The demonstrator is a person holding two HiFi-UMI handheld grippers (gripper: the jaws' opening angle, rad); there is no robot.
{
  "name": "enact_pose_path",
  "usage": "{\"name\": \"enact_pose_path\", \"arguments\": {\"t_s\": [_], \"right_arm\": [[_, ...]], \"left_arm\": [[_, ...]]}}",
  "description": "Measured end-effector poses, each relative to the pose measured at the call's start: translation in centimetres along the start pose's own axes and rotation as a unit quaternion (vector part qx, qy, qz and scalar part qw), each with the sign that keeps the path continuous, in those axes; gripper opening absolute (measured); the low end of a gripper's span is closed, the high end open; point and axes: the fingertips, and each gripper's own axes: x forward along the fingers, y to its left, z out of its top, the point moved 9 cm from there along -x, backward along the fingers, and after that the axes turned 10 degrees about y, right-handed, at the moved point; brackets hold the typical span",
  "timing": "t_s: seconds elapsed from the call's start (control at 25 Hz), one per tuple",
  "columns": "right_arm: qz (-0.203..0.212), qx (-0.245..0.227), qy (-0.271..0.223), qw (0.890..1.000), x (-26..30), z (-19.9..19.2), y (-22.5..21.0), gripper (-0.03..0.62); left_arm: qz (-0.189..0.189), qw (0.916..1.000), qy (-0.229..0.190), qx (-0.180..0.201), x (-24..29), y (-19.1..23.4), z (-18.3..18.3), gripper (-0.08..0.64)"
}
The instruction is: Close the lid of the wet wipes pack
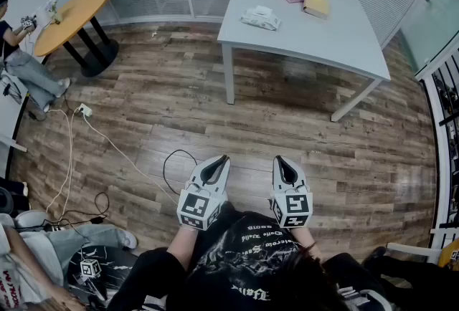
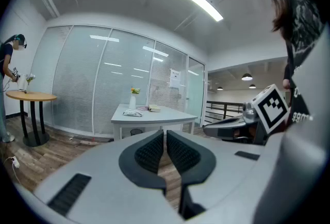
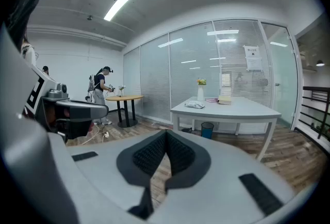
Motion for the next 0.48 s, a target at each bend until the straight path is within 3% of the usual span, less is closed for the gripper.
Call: {"name": "enact_pose_path", "arguments": {"t_s": [0.32,0.48], "right_arm": [[-0.025,0.002,-0.003,1.000,1.0,0.7,0.9,-0.002],[-0.046,0.034,-0.018,0.998,1.9,0.8,1.2,-0.002]], "left_arm": [[-0.011,0.9999,-0.003,0.000,0.6,2.3,0.4,0.020],[-0.024,0.9997,-0.002,0.005,1.0,4.1,0.2,0.020]]}}
